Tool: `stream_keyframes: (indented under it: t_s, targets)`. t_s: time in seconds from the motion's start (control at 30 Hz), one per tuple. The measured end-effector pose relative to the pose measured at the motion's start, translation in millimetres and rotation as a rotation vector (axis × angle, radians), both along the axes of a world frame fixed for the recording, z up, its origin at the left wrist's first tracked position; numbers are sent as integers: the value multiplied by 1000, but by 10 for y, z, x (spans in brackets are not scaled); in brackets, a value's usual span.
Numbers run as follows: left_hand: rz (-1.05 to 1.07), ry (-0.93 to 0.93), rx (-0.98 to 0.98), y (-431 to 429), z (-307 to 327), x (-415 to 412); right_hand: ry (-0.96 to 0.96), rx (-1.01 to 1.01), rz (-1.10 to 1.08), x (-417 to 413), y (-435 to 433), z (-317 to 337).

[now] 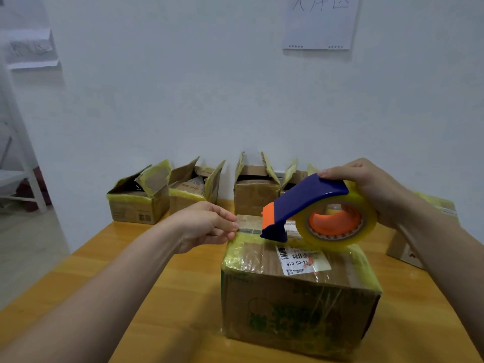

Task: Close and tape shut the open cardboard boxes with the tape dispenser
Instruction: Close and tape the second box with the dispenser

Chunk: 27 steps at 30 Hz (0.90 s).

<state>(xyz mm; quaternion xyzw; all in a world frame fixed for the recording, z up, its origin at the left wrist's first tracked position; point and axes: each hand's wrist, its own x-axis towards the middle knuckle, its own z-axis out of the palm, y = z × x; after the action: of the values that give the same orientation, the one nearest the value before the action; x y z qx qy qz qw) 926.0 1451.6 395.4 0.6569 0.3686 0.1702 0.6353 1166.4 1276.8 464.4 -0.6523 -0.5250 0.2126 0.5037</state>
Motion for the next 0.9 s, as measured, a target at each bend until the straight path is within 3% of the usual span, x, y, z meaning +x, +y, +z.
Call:
stream_keyframes:
  t_s: [0.13,0.37,0.5,0.9]
  targets:
    - [5,-1,30,-9,-17,22,8,-46,-10,54,33,-102]
    - [1,32,251,-37,5,61,30,-77,-3,51,66,-118]
    - [-7,23,259,-47,-14,48,26,-98,-20,57,65,-160]
    - [14,303,595,-143,117,178,-1,-96,-49,66,91,-161]
